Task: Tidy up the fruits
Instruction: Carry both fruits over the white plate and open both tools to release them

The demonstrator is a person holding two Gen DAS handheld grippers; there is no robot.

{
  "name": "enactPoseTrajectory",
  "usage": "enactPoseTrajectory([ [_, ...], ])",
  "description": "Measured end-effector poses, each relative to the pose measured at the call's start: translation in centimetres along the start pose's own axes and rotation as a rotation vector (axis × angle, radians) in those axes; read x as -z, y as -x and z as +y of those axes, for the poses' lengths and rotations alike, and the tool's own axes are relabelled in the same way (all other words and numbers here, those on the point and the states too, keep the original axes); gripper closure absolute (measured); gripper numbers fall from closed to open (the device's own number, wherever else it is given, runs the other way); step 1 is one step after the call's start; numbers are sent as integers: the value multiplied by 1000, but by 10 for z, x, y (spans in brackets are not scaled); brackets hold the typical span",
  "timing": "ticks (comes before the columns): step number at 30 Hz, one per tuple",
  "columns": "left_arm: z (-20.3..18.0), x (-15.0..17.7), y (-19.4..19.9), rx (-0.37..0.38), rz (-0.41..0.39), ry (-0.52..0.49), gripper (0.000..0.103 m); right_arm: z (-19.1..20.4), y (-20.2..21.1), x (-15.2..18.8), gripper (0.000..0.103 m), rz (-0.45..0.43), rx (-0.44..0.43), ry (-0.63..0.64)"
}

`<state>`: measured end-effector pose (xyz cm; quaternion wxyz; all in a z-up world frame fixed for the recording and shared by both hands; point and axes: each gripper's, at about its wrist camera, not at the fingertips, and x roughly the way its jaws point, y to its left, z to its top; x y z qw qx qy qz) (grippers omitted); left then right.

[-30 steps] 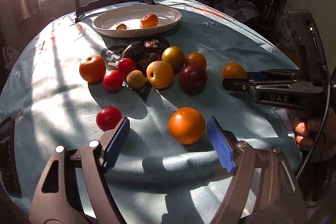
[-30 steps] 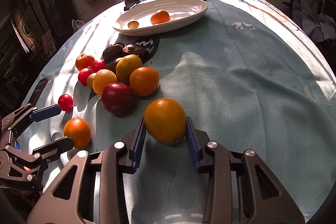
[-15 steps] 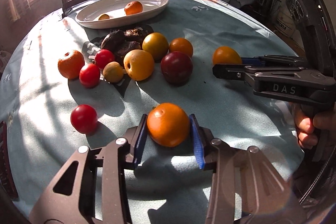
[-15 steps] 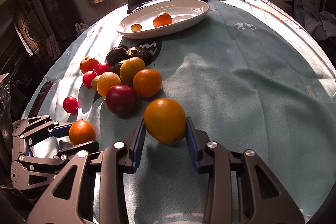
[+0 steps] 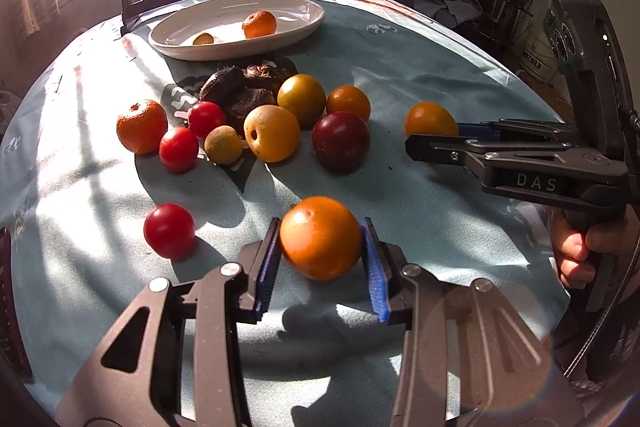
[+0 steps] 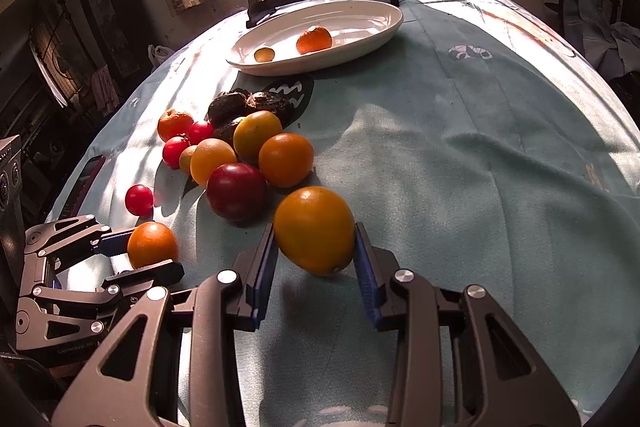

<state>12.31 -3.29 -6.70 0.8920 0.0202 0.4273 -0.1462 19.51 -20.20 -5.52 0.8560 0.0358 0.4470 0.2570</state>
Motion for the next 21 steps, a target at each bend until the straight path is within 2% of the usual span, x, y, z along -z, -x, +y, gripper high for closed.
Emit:
enactPoseTrajectory([
  [3,10,-14,13,19,-34,4,64,3,3,-6,65,3,2,3],
  [6,24,-42,26,14,-94,7,64,10,13,-29,65,-51,-14,16],
  [10,47,-93,22,-30,-149,7,64,14,10,-82,65,-142,3,32],
  [13,70,-136,4,-80,-157,33,64,4,-17,-126,65,-152,11,-2],
  [16,95,-173,-25,-151,-138,60,64,-7,-56,-159,65,-127,46,-21],
  [21,136,-203,-83,-169,-41,137,64,-23,-110,-182,65,-53,54,-38],
])
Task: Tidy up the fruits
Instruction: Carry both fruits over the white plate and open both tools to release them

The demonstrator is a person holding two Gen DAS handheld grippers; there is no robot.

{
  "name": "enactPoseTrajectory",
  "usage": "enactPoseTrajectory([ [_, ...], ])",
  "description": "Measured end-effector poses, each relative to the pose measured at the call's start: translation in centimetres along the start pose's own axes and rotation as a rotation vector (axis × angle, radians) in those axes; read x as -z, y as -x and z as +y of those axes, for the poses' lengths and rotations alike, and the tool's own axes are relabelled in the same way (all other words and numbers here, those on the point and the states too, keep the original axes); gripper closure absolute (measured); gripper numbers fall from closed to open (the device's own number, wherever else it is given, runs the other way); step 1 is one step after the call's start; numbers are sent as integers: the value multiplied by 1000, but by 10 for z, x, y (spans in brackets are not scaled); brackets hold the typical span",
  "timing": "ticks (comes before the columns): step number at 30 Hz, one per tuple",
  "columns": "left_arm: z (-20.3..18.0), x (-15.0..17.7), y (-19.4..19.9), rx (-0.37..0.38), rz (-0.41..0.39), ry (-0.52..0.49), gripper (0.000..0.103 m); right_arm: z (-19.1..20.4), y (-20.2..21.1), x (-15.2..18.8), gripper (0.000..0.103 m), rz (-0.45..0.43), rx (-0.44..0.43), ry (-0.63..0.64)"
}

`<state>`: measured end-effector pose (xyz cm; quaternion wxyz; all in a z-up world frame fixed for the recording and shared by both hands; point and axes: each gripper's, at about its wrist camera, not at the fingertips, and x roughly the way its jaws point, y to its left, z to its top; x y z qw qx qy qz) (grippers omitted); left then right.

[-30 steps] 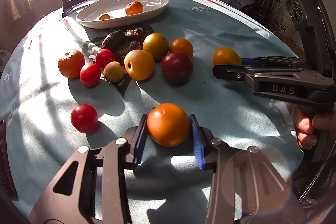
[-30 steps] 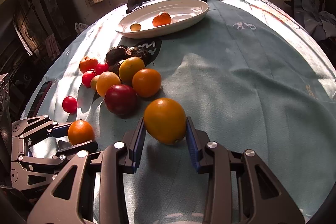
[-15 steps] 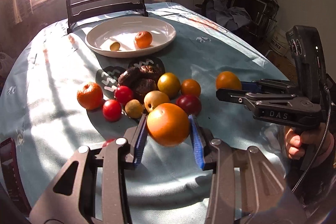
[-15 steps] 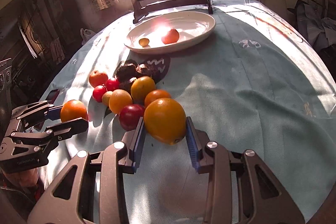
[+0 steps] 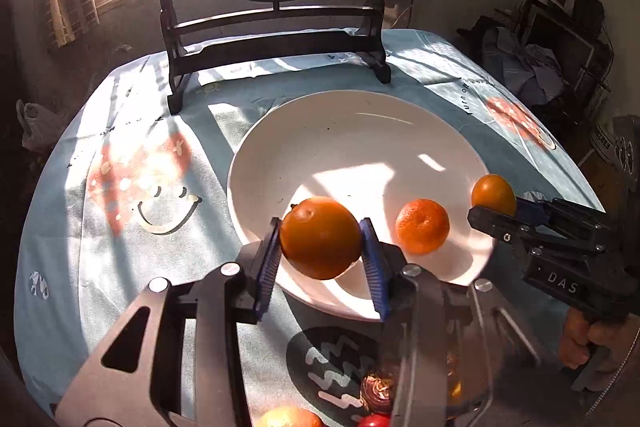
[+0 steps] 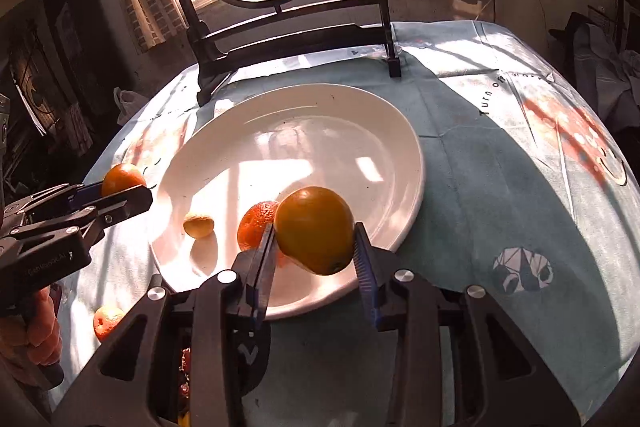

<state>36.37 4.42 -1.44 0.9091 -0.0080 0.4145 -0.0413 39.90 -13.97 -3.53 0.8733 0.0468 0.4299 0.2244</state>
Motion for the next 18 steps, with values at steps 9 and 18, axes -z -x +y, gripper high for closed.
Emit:
enactPoseTrajectory([
  [9,4,-6,-44,-39,75,20,46,-3,-11,-5,52,-2,-22,30],
  [18,-6,36,64,-71,-103,-9,8,28,60,29,51,-94,-68,95],
])
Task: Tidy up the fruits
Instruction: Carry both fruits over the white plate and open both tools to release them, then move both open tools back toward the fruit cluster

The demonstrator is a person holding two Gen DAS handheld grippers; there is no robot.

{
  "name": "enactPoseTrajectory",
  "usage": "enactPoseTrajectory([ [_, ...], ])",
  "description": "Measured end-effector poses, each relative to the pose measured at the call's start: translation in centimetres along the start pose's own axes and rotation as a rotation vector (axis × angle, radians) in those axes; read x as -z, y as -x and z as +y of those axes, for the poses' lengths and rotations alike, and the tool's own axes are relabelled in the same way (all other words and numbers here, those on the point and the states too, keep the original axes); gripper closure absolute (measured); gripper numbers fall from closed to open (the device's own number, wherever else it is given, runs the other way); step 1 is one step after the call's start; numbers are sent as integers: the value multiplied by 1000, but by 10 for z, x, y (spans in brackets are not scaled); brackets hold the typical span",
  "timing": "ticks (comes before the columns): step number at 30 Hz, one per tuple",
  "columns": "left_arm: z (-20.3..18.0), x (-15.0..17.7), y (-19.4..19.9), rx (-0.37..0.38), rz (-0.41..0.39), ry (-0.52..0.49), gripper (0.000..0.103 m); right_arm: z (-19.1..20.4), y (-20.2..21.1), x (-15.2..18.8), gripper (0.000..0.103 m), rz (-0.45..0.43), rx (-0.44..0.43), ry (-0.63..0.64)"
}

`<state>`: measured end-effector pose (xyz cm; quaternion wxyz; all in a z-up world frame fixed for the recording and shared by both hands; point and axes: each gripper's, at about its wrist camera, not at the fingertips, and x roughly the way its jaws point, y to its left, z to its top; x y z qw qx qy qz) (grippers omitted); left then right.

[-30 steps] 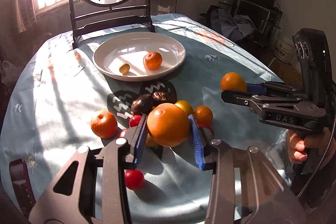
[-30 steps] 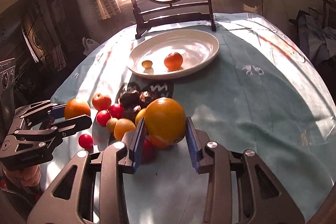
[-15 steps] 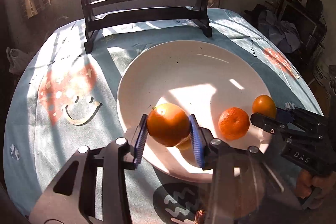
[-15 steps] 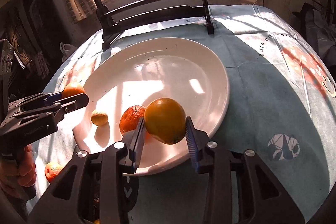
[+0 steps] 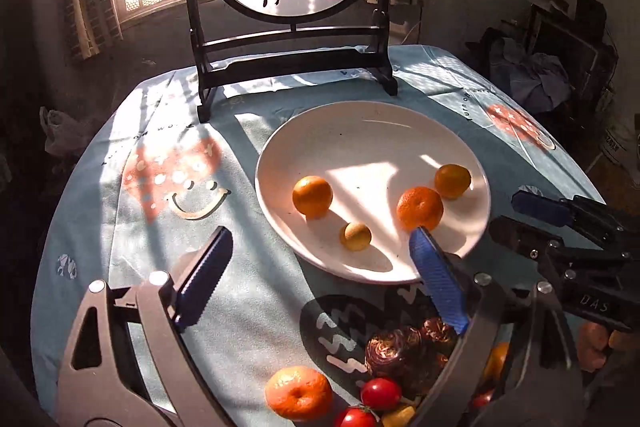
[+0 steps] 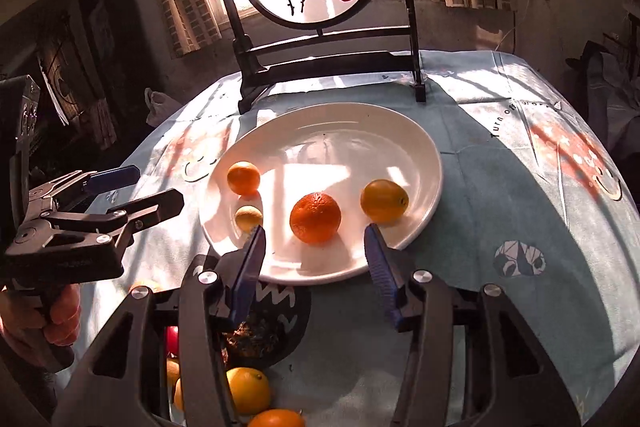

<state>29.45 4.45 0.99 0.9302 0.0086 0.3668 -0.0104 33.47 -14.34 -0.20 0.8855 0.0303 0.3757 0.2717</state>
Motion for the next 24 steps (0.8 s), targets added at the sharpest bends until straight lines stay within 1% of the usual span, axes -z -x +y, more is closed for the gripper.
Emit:
enactPoseTrajectory([
  [3,2,35,32,-25,-22,22,6,17,26,32,44,-12,-24,52],
  [5,3,61,49,-19,-15,28,6,25,43,56,38,-14,-24,65],
  [7,2,86,64,-10,-13,23,6,30,57,77,38,-6,-40,50],
  [11,0,128,84,-34,-24,35,6,39,73,110,38,29,-62,0],
  [13,-1,143,85,-2,-12,45,6,44,71,122,38,58,-56,-1],
  [15,-3,153,82,23,7,39,6,45,65,126,38,103,-33,-17],
  [17,-3,160,81,14,5,33,6,47,60,127,38,124,-17,-20],
  [19,1,162,80,40,15,54,6,48,54,127,38,147,2,-22],
  [24,6,166,80,57,16,91,6,52,40,126,39,183,-12,-41],
])
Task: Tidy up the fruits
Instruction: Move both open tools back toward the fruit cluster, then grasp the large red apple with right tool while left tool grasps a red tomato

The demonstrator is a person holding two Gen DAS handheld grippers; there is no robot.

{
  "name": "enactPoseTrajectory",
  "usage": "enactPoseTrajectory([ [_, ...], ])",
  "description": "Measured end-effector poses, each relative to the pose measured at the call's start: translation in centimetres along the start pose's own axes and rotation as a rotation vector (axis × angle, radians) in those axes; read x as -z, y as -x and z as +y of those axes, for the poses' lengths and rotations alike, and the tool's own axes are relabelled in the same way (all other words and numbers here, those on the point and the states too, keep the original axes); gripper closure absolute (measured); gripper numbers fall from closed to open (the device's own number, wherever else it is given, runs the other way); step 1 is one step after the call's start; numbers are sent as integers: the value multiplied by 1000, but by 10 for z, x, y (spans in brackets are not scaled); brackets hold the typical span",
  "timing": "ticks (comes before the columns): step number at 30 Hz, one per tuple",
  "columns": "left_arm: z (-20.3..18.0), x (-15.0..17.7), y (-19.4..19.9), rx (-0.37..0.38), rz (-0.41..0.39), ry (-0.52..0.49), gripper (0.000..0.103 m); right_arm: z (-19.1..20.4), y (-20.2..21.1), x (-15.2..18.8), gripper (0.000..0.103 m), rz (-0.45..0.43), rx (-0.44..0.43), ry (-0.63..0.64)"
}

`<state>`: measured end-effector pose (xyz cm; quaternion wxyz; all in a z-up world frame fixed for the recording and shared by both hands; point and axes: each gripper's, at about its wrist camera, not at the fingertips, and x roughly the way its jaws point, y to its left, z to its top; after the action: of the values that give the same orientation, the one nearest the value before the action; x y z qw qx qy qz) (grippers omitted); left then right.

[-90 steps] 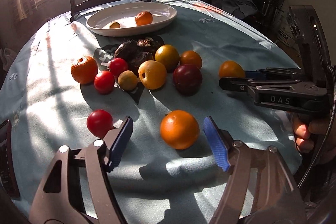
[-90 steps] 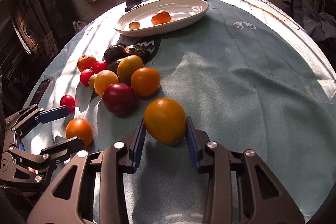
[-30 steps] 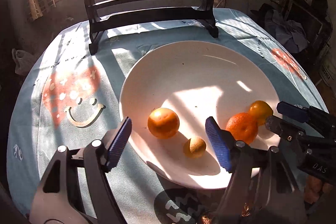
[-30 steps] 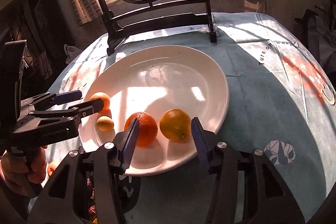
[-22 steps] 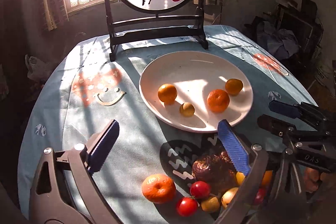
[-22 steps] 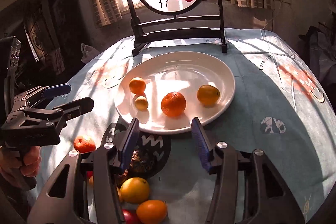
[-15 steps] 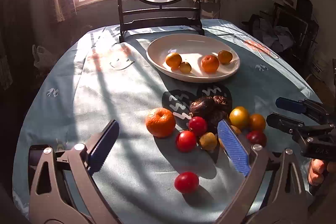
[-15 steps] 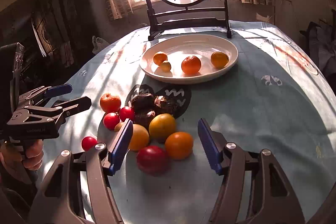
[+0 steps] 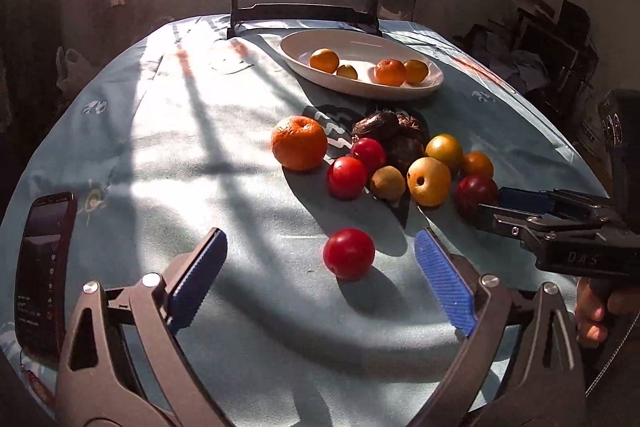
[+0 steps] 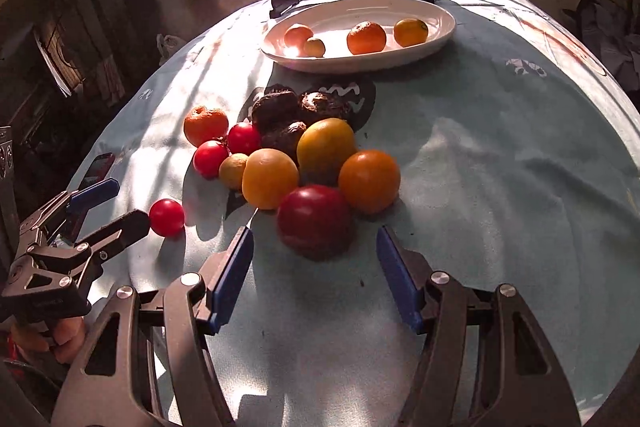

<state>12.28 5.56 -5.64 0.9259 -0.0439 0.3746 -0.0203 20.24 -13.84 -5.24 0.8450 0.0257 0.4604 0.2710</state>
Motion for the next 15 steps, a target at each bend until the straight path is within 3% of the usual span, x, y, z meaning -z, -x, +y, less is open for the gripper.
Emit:
enactPoseTrajectory([
  [2,-1,1,2,3,-7,-6,6,1,-5,-2,46,13,-1,-7],
  [15,-4,2,1,27,-3,-36,6,-6,-13,-8,62,28,-18,-59],
])
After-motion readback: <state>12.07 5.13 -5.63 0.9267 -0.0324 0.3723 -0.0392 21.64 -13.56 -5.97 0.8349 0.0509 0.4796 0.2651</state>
